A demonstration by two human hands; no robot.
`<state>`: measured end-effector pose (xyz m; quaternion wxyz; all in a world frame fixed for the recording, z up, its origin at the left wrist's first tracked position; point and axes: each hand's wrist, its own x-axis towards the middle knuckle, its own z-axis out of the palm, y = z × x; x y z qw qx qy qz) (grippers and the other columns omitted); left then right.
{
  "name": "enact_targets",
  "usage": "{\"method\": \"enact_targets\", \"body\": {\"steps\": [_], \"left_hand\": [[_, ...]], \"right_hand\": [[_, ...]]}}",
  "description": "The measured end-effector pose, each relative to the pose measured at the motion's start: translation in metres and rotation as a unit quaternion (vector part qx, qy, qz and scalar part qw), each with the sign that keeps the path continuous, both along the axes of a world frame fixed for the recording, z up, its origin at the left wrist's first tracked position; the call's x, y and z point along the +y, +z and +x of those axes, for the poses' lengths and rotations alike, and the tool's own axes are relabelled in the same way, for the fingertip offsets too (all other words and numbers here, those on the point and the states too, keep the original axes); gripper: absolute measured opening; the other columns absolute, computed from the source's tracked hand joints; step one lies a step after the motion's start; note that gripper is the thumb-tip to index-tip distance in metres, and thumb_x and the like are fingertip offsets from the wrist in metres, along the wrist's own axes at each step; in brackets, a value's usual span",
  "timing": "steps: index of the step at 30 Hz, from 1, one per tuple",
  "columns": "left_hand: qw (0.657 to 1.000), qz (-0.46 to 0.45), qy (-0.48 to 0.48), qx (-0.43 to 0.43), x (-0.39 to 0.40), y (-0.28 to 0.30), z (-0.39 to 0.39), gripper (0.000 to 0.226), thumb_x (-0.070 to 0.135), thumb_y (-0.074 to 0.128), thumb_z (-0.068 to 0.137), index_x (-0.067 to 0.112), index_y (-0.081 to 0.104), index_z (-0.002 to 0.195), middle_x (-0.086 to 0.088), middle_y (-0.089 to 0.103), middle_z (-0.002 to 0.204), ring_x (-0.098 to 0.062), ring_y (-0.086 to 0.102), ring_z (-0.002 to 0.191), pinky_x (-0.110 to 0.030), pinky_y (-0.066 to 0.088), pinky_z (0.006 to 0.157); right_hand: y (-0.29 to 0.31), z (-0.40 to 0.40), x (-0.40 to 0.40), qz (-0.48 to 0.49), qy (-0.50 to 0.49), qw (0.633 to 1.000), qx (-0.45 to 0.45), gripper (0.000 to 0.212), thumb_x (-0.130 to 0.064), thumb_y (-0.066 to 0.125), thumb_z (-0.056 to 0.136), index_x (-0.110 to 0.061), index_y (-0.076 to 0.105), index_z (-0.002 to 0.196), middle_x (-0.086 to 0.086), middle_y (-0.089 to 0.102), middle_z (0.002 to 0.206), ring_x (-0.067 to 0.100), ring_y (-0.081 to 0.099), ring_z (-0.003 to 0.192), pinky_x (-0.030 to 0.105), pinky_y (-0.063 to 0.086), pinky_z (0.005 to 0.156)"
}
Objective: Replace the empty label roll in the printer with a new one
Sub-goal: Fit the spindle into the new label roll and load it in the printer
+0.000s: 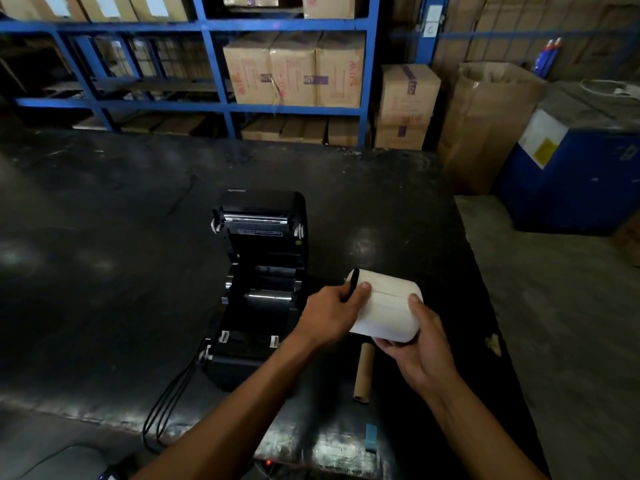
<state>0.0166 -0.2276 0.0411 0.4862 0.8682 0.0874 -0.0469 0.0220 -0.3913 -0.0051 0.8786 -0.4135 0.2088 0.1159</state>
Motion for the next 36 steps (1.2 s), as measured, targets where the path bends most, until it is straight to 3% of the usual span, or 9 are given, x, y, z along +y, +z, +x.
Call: {"method": "enact_targets", "body": {"steps": [3, 7, 13, 16, 18, 22, 28, 33, 36], "left_hand": [[0.999, 0.015, 0.04, 0.003, 0.017, 0.005, -0.002, 0.056, 0.058, 0.05, 0.092, 0.021, 0.06, 0.134, -0.006, 0.069, 0.125, -0.022, 0.062, 0.114, -0.025, 0.045, 0.087], [0.998, 0.007, 0.063, 0.007, 0.054, 0.008, -0.002, 0.046, 0.053, 0.049, 0.094, 0.025, 0.066, 0.127, -0.002, 0.074, 0.108, -0.021, 0.067, 0.099, -0.03, 0.05, 0.082], [0.984, -0.14, 0.109, 0.018, 0.116, 0.006, -0.014, 0.036, 0.036, 0.054, 0.095, 0.023, 0.067, 0.125, 0.003, 0.073, 0.108, -0.016, 0.067, 0.099, -0.037, 0.054, 0.093], [0.972, -0.183, 0.144, 0.027, 0.142, 0.006, -0.017, 0.032, 0.038, 0.052, 0.088, 0.023, 0.074, 0.107, 0.002, 0.074, 0.099, -0.018, 0.069, 0.094, -0.04, 0.057, 0.087], [0.963, -0.208, 0.17, 0.021, 0.154, 0.003, -0.017, 0.028, 0.043, 0.054, 0.093, 0.024, 0.075, 0.095, 0.007, 0.075, 0.087, -0.009, 0.071, 0.081, -0.027, 0.058, 0.07], [0.957, -0.226, 0.184, 0.004, 0.169, -0.006, -0.02, 0.026, 0.037, 0.055, 0.098, 0.022, 0.072, 0.11, 0.012, 0.073, 0.088, 0.001, 0.07, 0.072, -0.01, 0.05, 0.053], [0.949, -0.25, 0.191, 0.008, 0.177, -0.023, -0.026, 0.029, 0.028, 0.055, 0.099, 0.015, 0.069, 0.121, -0.001, 0.076, 0.103, -0.012, 0.071, 0.091, -0.029, 0.058, 0.083], [0.951, -0.247, 0.183, -0.038, 0.179, -0.034, -0.03, 0.041, 0.018, 0.057, 0.099, 0.018, 0.055, 0.139, -0.006, 0.073, 0.116, -0.011, 0.07, 0.099, -0.008, 0.053, 0.074], [0.966, -0.206, 0.148, -0.055, 0.184, -0.036, -0.028, 0.048, 0.015, 0.058, 0.098, 0.016, 0.049, 0.144, -0.009, 0.069, 0.122, -0.016, 0.067, 0.108, -0.02, 0.055, 0.088]], "right_hand": [[0.007, 0.004, 0.026, -0.031, -0.006, 0.999, -0.01, 0.03, -0.026, 0.068, 0.086, -0.018, 0.056, 0.112, 0.012, 0.062, 0.122, 0.034, 0.062, 0.11, 0.059, 0.054, 0.084], [0.013, 0.01, 0.069, -0.063, -0.008, 0.998, -0.03, 0.025, -0.025, 0.07, 0.084, -0.019, 0.057, 0.104, 0.006, 0.067, 0.111, 0.027, 0.065, 0.105, 0.054, 0.056, 0.082], [0.017, 0.009, 0.14, -0.052, -0.001, 0.997, -0.05, 0.021, -0.016, 0.068, 0.086, -0.018, 0.054, 0.101, 0.005, 0.066, 0.107, 0.025, 0.065, 0.099, 0.05, 0.058, 0.078], [0.016, 0.004, 0.172, -0.067, -0.002, 0.996, -0.067, 0.019, -0.016, 0.068, 0.086, -0.019, 0.054, 0.098, 0.003, 0.065, 0.106, 0.023, 0.065, 0.099, 0.051, 0.056, 0.081], [0.015, 0.001, 0.188, -0.084, -0.007, 0.993, -0.082, 0.019, -0.017, 0.067, 0.086, -0.02, 0.054, 0.099, 0.004, 0.065, 0.108, 0.022, 0.065, 0.1, 0.05, 0.056, 0.082], [0.014, -0.003, 0.212, -0.113, -0.018, 0.988, -0.104, 0.021, -0.015, 0.066, 0.088, -0.018, 0.052, 0.103, 0.004, 0.066, 0.109, 0.02, 0.067, 0.097, 0.044, 0.057, 0.077], [0.01, -0.011, 0.228, -0.146, -0.042, 0.983, -0.1, 0.023, -0.02, 0.064, 0.089, -0.016, 0.051, 0.108, 0.007, 0.066, 0.104, 0.009, 0.071, 0.076, 0.02, 0.054, 0.056], [0.003, -0.014, 0.234, -0.191, -0.011, 0.978, -0.085, 0.024, -0.035, 0.063, 0.09, -0.024, 0.052, 0.109, 0.008, 0.065, 0.116, 0.018, 0.069, 0.094, 0.026, 0.055, 0.066], [0.001, -0.014, 0.237, -0.207, -0.023, 0.976, -0.064, 0.028, -0.037, 0.064, 0.088, -0.023, 0.052, 0.109, 0.005, 0.065, 0.112, 0.015, 0.069, 0.09, 0.018, 0.053, 0.057]]}}
